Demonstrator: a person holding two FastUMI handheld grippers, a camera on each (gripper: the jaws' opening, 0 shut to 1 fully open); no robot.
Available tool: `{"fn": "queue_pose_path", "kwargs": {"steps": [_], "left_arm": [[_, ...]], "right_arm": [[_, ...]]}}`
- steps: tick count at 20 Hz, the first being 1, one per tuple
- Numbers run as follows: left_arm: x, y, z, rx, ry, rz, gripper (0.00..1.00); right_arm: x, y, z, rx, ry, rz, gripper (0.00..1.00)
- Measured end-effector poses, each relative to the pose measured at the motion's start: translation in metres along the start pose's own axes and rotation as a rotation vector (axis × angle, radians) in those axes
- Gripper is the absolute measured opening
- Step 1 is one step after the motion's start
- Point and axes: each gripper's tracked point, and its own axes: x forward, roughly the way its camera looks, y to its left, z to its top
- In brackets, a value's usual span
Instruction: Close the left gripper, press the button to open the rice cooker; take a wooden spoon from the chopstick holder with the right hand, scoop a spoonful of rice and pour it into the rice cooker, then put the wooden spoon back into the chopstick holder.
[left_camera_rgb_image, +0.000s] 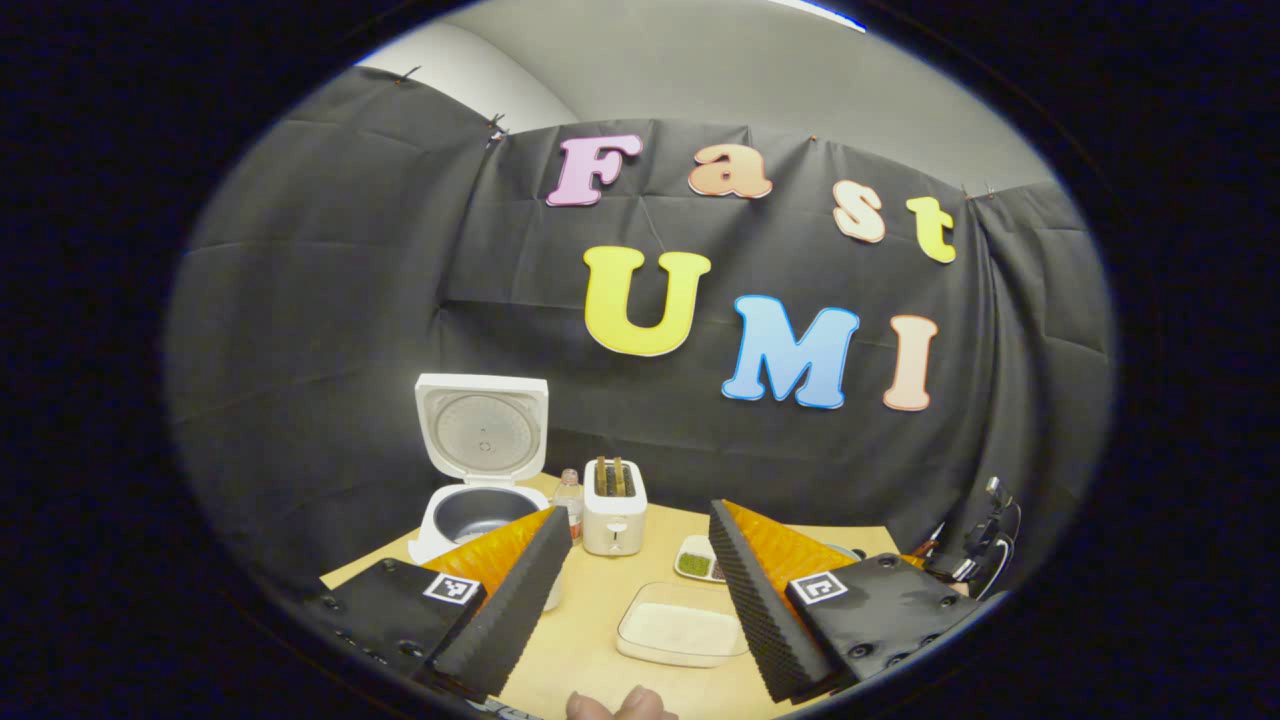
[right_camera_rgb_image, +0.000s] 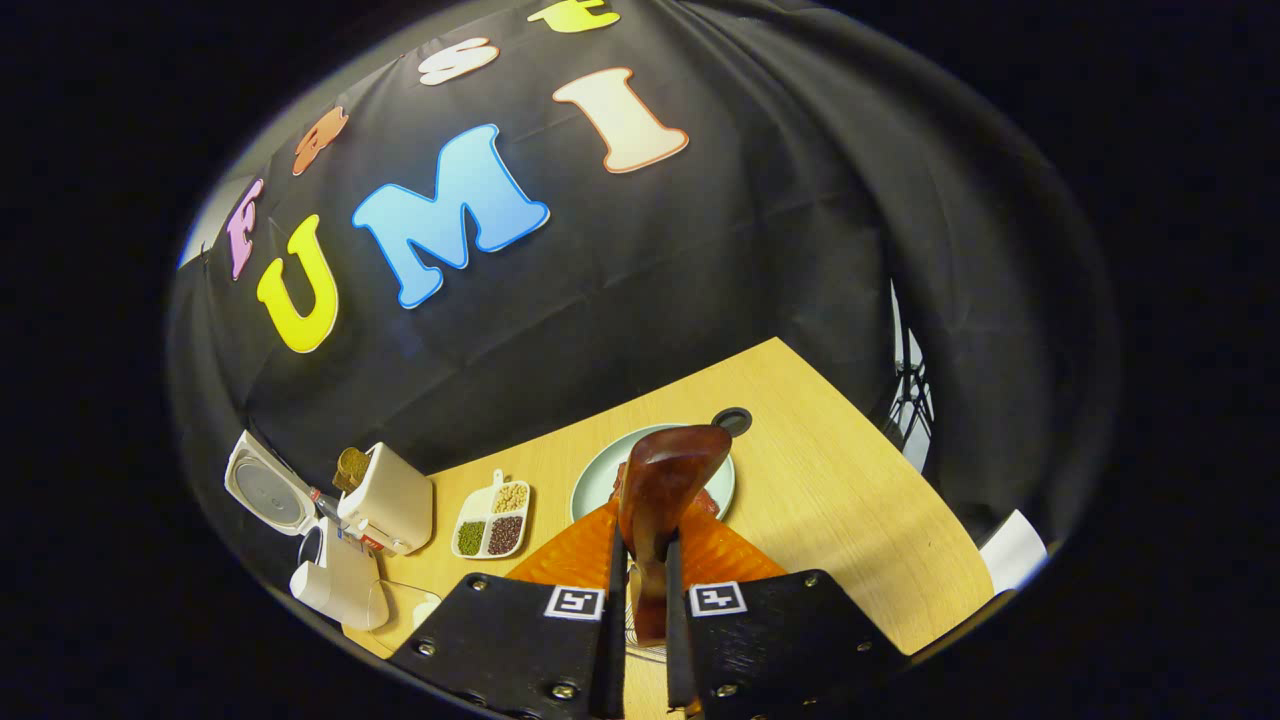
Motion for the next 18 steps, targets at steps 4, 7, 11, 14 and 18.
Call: {"fn": "queue_pose_path", "kwargs": {"steps": [4, 7, 11, 14, 18], "left_arm": [[-0.015, -0.007, -0.002, 0.020, 0.004, 0.042, 0.93], [-0.022, -0.013, -0.003, 0.031, 0.003, 0.051, 0.93], [-0.030, -0.024, 0.005, 0.042, -0.018, 0.039, 0.93], [-0.035, -0.030, 0.013, 0.046, -0.039, 0.018, 0.93], [-0.041, -0.028, 0.024, 0.048, -0.069, 0.003, 0.93]], "right_arm": [[0.007, -0.004, -0.015, -0.053, 0.051, -0.005, 0.17], [0.002, -0.012, -0.034, -0.090, 0.091, -0.016, 0.17], [-0.008, -0.013, -0.032, -0.027, 0.095, -0.019, 0.18], [-0.020, -0.018, -0.024, 0.033, 0.074, -0.018, 0.29], [-0.037, -0.028, -0.030, 0.044, 0.102, -0.049, 0.61]]}}
